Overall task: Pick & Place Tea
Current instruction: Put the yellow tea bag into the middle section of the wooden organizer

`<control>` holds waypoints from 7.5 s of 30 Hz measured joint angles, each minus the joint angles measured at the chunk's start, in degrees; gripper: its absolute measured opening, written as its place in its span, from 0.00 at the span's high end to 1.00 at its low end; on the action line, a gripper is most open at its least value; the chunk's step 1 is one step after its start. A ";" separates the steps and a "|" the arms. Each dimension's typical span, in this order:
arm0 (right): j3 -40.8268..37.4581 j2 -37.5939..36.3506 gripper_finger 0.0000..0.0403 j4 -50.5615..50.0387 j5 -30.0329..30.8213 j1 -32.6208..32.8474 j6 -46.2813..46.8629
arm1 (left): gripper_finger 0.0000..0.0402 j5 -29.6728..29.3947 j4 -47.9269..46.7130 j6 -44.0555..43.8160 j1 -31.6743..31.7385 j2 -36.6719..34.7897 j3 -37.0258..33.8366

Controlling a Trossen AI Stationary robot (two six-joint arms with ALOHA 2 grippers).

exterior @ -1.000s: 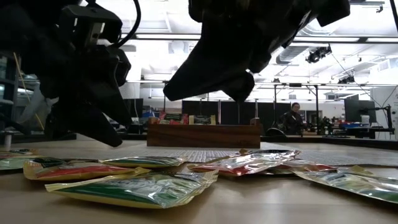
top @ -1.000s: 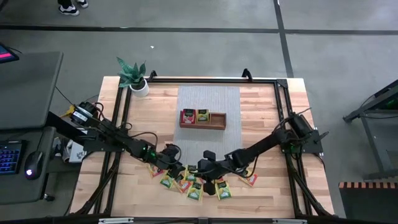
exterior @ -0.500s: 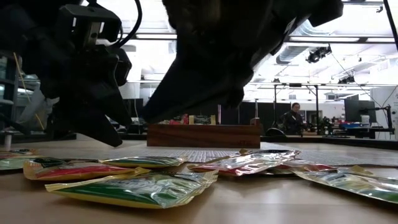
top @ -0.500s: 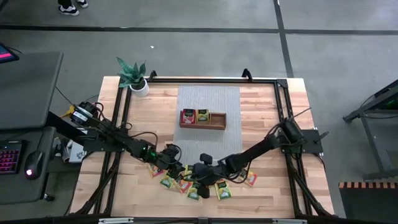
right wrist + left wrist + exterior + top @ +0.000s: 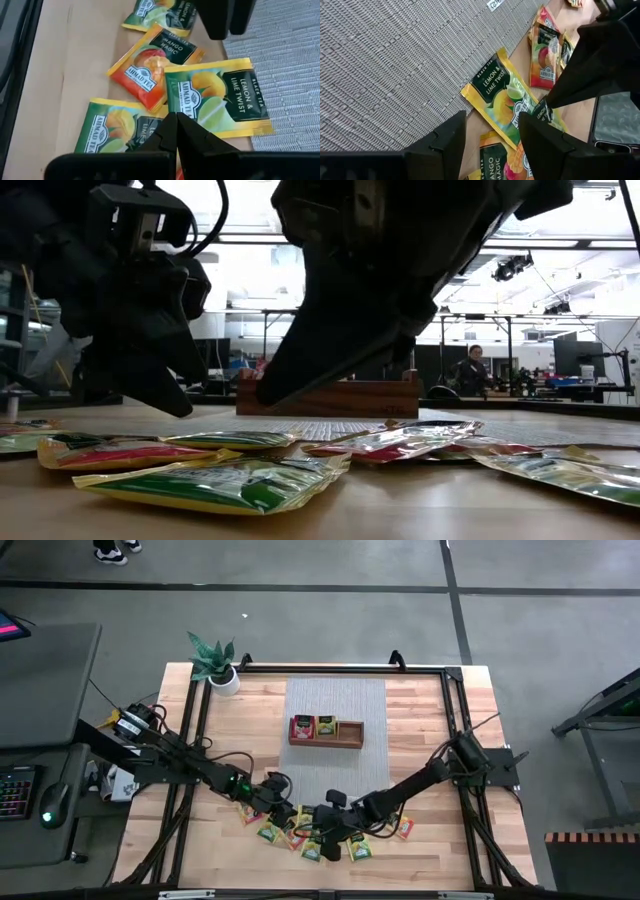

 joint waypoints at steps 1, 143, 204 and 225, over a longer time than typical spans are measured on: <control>0.00 0.17 1.00 0.09 0.02 -0.04 0.24 | 0.56 0.00 0.00 0.00 0.00 0.00 0.00; -21.37 -48.15 1.00 -32.00 7.99 -0.62 10.85 | 1.00 -14.59 6.04 32.32 17.08 -8.76 5.75; -45.20 -75.88 1.00 -23.70 9.86 -0.65 5.32 | 1.00 6.22 4.46 40.35 41.31 4.44 12.79; -45.16 -75.88 1.00 -23.72 8.31 -0.65 6.14 | 0.65 11.98 4.85 38.68 41.27 2.67 13.66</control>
